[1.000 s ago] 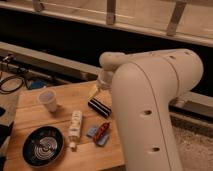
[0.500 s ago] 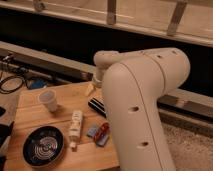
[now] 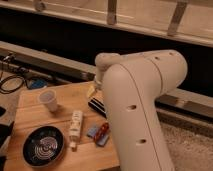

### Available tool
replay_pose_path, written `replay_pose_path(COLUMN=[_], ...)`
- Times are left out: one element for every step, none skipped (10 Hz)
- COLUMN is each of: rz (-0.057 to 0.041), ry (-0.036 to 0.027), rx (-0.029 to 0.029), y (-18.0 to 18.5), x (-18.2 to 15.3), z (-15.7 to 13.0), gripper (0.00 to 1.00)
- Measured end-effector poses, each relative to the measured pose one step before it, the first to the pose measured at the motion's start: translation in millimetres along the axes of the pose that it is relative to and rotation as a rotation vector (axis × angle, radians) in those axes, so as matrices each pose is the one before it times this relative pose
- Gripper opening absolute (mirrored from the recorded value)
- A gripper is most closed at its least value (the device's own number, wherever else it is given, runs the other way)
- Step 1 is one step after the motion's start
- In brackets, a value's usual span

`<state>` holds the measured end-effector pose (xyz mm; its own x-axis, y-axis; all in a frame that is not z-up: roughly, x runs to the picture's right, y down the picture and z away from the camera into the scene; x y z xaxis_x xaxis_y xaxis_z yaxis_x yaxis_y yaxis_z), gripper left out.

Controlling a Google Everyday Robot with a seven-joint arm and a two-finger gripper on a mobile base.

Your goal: Place the eraser in the ceramic cup

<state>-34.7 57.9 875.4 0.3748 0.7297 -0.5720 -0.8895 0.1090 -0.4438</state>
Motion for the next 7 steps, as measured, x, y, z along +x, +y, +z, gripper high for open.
replay_pose_path(rz=[0.00948, -0.01121, -0.03268, -0.04567, -0.03526, -0.03049, -0.03863], ry=[-0.00466, -0.01966, -0.02240, -0.02405, -0.02439, -0.02188, -0.01710], rx=[-0.02106, -0.01549, -0.00342, -0.00792, 0.00073, 0.00678, 0.01281], y=[-7.42, -10.05, -5.60, 3.75, 4.51, 4.64, 5.72], x=[9.60, 13.26, 6.97, 2.20, -3.27, -5.43, -7.98], z=[8.86, 7.30, 1.30, -0.88, -6.42, -9.94, -12.14], gripper=[0.77, 0.77, 0.77, 0.77, 0.77, 0.77, 0.77])
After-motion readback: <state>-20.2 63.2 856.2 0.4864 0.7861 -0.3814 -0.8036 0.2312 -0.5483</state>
